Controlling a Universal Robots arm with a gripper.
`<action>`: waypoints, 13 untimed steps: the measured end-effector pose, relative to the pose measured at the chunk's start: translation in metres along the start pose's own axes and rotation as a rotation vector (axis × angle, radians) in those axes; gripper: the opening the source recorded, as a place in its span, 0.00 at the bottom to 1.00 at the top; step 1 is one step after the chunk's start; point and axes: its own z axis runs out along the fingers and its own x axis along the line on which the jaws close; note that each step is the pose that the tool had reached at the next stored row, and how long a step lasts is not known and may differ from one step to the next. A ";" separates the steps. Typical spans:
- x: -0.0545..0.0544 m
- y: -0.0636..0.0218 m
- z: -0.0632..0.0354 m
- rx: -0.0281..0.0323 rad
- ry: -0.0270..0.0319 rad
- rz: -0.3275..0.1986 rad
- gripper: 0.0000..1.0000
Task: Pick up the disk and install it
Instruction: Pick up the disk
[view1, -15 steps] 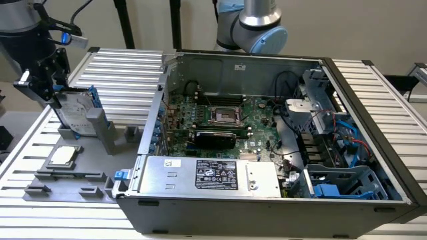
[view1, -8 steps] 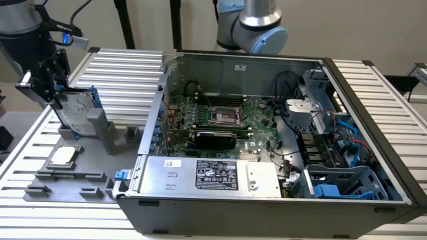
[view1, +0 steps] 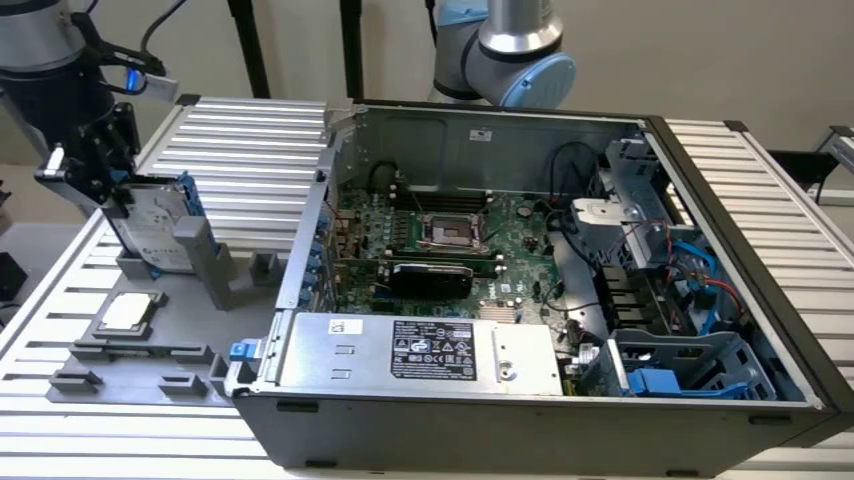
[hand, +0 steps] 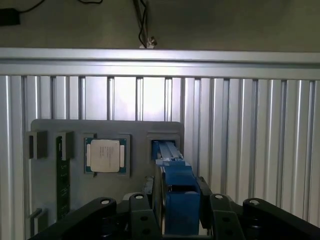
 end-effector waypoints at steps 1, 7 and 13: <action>0.000 0.0000 0.0001 0.0001 0.0001 0.000 0.45; 0.000 0.0000 0.0004 0.0006 0.0001 0.000 0.35; 0.000 0.0001 0.0004 0.0007 -0.0001 0.000 0.33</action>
